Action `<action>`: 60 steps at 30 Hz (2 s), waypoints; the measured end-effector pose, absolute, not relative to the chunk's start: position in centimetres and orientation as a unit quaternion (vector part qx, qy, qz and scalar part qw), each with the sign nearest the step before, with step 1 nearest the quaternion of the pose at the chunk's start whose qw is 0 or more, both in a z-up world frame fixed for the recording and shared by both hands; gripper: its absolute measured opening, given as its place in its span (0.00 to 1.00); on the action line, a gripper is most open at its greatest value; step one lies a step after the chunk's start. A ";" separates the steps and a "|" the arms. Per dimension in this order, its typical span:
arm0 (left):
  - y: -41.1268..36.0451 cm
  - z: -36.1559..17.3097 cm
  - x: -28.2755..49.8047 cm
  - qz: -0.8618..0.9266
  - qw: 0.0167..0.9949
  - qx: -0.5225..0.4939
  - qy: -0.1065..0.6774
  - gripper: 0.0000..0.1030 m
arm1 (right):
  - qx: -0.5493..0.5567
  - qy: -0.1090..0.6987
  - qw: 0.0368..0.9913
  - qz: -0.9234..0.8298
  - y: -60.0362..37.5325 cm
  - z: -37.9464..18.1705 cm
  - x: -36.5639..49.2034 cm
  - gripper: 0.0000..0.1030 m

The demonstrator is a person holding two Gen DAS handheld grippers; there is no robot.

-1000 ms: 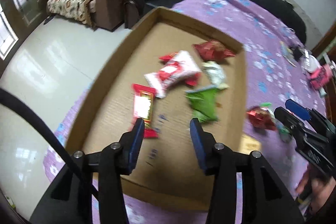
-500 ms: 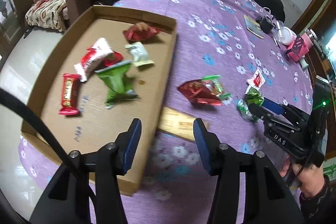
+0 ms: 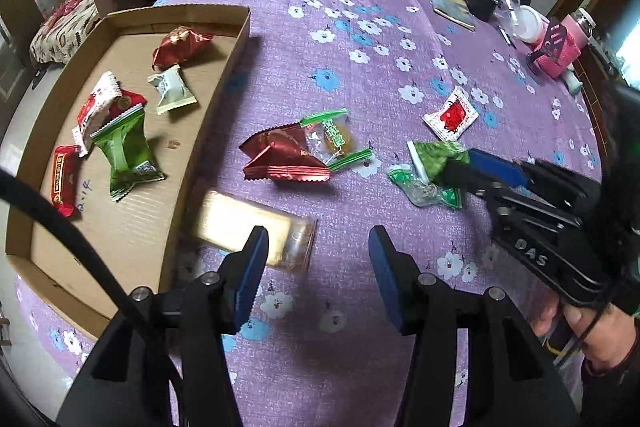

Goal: Organize snacks
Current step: 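Grasp the green bag with yellow label with the right tool while the left tool approaches the clear gold pack, then grasp the clear green-wrapped candy with the left tool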

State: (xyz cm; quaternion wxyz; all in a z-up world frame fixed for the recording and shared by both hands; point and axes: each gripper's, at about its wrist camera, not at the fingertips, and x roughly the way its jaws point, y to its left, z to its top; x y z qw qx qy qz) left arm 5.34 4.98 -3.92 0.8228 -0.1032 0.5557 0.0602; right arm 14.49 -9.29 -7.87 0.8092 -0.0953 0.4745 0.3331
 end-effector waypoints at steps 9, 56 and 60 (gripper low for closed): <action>5.6 -4.0 4.0 0.069 0.819 -0.120 0.557 0.52 | -0.112 0.485 0.794 0.349 -7.3 -9.2 15.7 0.50; -0.6 -8.3 11.9 0.204 0.742 -0.205 0.605 0.29 | -0.043 0.469 0.828 0.303 -19.4 -6.8 10.2 0.60; 0.0 -8.2 11.9 0.199 0.736 -0.223 0.608 0.20 | -0.028 0.475 0.824 0.309 -18.6 -6.8 11.3 0.65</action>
